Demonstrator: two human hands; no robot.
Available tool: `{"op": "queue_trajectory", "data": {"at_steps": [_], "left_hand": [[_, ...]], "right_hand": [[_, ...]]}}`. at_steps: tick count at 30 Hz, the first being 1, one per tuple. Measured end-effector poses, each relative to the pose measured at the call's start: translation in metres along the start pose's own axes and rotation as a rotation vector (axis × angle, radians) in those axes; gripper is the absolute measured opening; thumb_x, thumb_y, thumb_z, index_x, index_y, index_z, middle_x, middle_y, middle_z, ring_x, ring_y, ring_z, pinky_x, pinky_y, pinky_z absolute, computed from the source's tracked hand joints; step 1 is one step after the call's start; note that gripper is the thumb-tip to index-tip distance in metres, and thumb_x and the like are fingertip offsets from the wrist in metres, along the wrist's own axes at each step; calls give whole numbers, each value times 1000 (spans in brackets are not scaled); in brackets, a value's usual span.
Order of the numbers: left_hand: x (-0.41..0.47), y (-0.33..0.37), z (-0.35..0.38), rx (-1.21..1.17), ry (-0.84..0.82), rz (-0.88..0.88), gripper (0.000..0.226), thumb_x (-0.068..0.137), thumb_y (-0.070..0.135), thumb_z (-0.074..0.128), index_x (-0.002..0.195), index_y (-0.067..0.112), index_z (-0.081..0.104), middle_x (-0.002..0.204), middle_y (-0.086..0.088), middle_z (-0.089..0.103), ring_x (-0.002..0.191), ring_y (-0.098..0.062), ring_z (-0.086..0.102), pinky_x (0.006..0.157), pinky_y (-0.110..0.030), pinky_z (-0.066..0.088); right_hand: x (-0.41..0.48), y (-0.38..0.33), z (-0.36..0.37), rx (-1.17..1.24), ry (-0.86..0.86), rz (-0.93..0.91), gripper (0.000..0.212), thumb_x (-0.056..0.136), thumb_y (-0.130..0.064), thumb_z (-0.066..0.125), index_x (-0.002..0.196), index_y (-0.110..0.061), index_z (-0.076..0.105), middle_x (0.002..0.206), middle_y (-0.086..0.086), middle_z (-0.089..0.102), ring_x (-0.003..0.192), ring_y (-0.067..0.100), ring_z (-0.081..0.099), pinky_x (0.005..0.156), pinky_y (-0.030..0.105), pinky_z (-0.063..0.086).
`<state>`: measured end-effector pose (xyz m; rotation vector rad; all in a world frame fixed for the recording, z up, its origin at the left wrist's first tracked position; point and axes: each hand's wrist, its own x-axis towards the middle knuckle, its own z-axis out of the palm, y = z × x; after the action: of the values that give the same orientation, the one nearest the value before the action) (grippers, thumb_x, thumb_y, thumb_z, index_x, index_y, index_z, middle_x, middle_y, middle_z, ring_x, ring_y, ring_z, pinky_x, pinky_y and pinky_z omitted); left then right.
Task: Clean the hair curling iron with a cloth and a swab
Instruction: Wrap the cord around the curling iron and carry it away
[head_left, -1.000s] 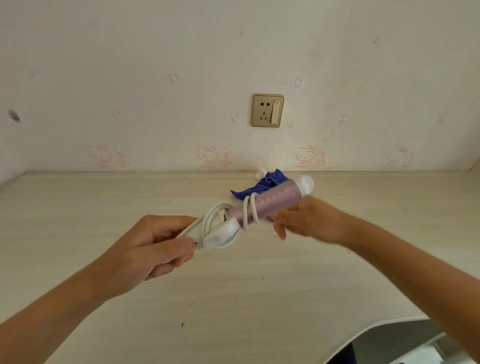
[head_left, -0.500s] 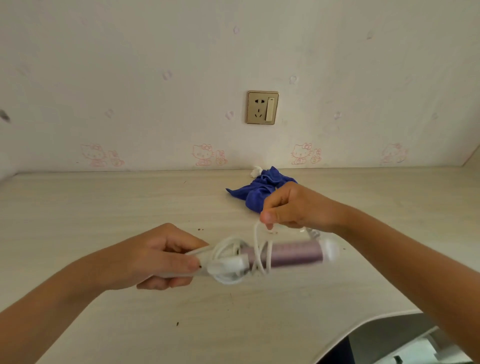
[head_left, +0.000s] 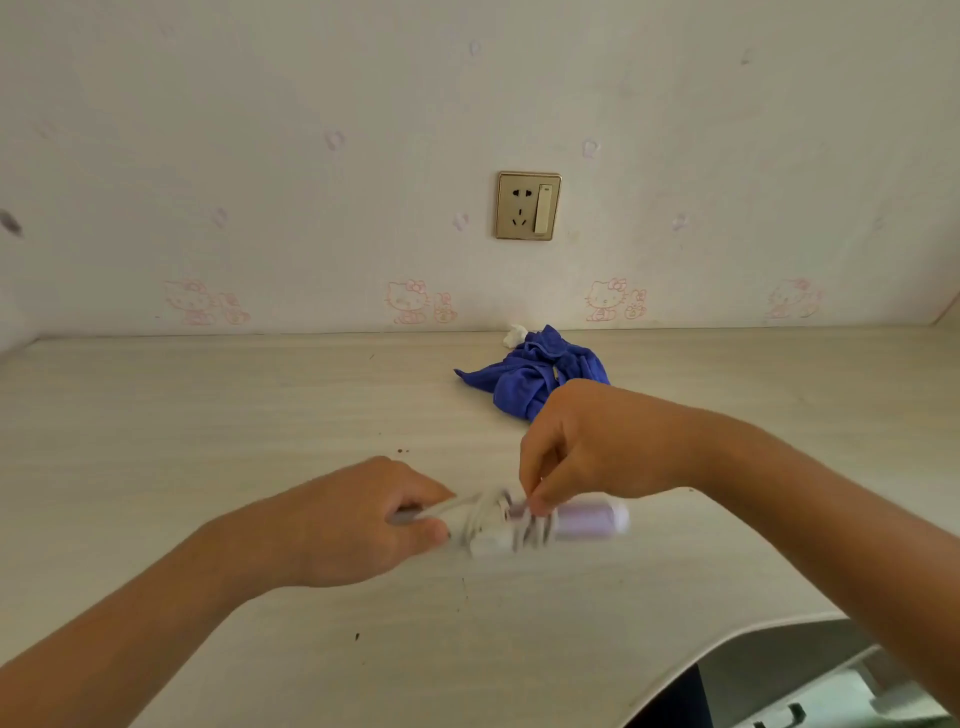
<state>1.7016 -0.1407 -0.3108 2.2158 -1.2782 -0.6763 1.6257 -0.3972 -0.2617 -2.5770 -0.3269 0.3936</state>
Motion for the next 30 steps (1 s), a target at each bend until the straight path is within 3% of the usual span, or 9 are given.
{"op": "queue_trajectory", "data": {"at_steps": [4,8,10,13,15,18,23,27,30], "left_hand": [[-3,1,12,-541,-327,247,22,103,26,56,102,10,71,65,3,47,47,-14,33,45,-27,26],[6,-4,28,-925,-68,346,32,99,39,64,102,7,69,68,-1,55,39,-7,37,38,-18,29],[15,-2,37,-1001,120,256,36,96,42,63,106,7,67,71,-6,56,40,-9,37,39,-17,33],[27,16,63,-976,359,151,37,90,46,58,105,13,64,71,-7,53,41,-13,36,39,-22,31],[36,32,87,-897,494,139,31,97,46,53,103,17,60,66,-2,50,42,-14,37,38,-26,30],[48,50,108,-680,622,108,22,107,34,40,107,17,54,61,8,53,45,-11,46,45,-28,40],[41,54,98,-442,503,69,29,100,55,47,112,32,61,95,7,73,85,-15,70,76,-46,55],[30,34,89,-36,546,54,52,91,72,45,127,38,57,123,23,60,114,0,58,93,-29,47],[31,35,103,159,498,102,59,90,71,47,135,34,54,135,20,49,123,-2,48,104,-30,39]], "right_hand": [[-8,21,7,494,-97,-145,6,83,-23,79,82,-17,80,77,13,73,69,11,64,71,29,51],[-12,39,44,1048,245,-191,19,85,-8,61,71,-18,70,72,9,62,62,19,55,61,36,41],[-10,34,62,1233,425,-174,18,86,-7,56,87,-12,73,79,10,63,67,20,57,65,37,44],[1,13,88,1126,595,-143,40,82,-22,61,121,-11,67,102,15,66,90,19,63,76,37,55],[9,-2,99,1076,730,-105,44,79,-33,67,118,-13,61,92,8,60,85,17,59,77,36,55],[16,-12,101,1098,912,11,32,75,-33,74,102,-21,64,77,-4,56,68,14,55,57,26,49],[-1,8,86,875,972,-2,15,70,-14,74,83,-18,67,63,-9,59,56,8,54,52,20,46],[-45,53,77,512,937,213,19,70,-33,71,87,-26,67,65,-9,61,55,5,50,54,21,41],[-84,78,84,289,813,431,40,68,-50,67,107,-40,68,75,-12,69,60,2,59,58,28,46]]}}
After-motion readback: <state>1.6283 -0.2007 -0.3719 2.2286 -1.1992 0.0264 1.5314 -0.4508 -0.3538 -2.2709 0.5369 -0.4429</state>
